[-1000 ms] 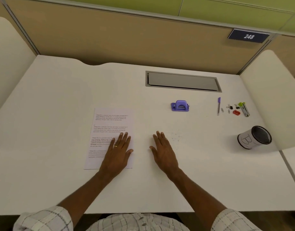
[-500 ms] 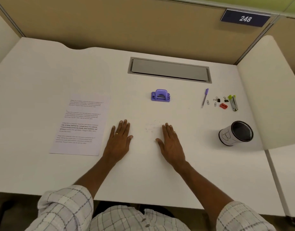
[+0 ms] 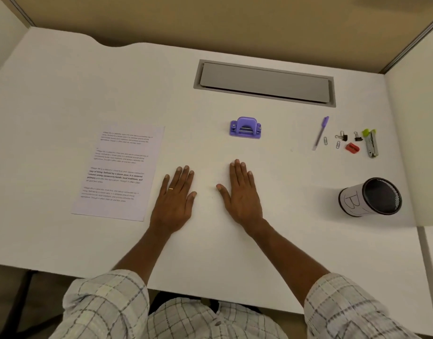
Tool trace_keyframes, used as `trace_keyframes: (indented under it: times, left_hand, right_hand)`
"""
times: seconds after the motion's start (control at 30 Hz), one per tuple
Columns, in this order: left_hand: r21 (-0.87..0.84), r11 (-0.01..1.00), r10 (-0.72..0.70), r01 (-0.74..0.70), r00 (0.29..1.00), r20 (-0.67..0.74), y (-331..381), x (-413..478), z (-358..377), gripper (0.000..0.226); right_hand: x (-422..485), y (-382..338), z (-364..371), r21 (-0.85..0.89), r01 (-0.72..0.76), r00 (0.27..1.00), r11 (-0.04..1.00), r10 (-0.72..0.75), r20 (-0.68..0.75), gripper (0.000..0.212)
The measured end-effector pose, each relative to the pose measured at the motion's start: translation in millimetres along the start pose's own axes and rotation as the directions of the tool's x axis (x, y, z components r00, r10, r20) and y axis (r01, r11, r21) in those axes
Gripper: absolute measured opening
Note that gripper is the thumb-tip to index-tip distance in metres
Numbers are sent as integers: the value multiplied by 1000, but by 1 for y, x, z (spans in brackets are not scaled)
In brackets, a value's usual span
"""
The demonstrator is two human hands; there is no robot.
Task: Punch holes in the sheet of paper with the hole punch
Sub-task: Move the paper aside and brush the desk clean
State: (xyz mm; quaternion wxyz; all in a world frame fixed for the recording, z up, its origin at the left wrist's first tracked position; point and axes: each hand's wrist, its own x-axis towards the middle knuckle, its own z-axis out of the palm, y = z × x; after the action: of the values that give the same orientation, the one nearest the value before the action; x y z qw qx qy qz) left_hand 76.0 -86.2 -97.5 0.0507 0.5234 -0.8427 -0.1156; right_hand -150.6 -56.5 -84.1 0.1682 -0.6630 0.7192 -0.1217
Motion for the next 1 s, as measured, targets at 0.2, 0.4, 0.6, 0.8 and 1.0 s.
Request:
trace_keyframes:
  times: [0.2, 0.4, 0.6, 0.8, 1.0]
  left_hand:
    - [-28, 1000, 6, -6, 999, -32, -3, 0, 4, 61]
    - [-69, 998, -2, -1, 999, -44, -4, 0, 4, 61]
    - [-76, 997, -7, 3, 999, -51, -3, -1, 3, 61]
    - [-74, 997, 2, -7, 998, -67, -3, 0, 4, 61]
    - [-71, 997, 14, -20, 996, -89, -7, 0, 10, 61]
  right_hand:
    - [-5, -11, -2, 41, 352, 933, 935, -354, 65, 52]
    - [-27, 25, -28, -24, 511, 860, 859, -511, 17, 42]
    - [-42, 42, -40, -56, 491, 869, 870, -484, 98, 61]
    - [-25, 30, -46, -103, 436, 900, 894, -431, 73, 48]
    - [-13, 10, -45, -107, 342, 939, 934, -335, 77, 40]
